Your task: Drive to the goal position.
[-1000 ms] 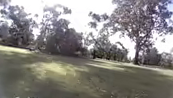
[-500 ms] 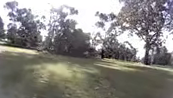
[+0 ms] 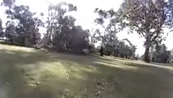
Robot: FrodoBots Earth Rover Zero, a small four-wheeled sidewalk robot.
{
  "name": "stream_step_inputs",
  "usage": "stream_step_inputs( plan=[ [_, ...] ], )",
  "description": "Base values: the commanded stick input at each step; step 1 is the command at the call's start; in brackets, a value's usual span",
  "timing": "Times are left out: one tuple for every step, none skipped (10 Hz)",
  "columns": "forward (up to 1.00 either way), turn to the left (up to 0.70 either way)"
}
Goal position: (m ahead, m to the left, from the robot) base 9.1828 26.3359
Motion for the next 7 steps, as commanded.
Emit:
stream_step_inputs(
  plan=[
    [0.7, 0.03],
    [0.7, 0.35],
    [0.7, 0.35],
    [0.7, 0.35],
    [0.7, 0.35],
    [0.7, 0.35],
    [0.7, 0.35]
  ],
)
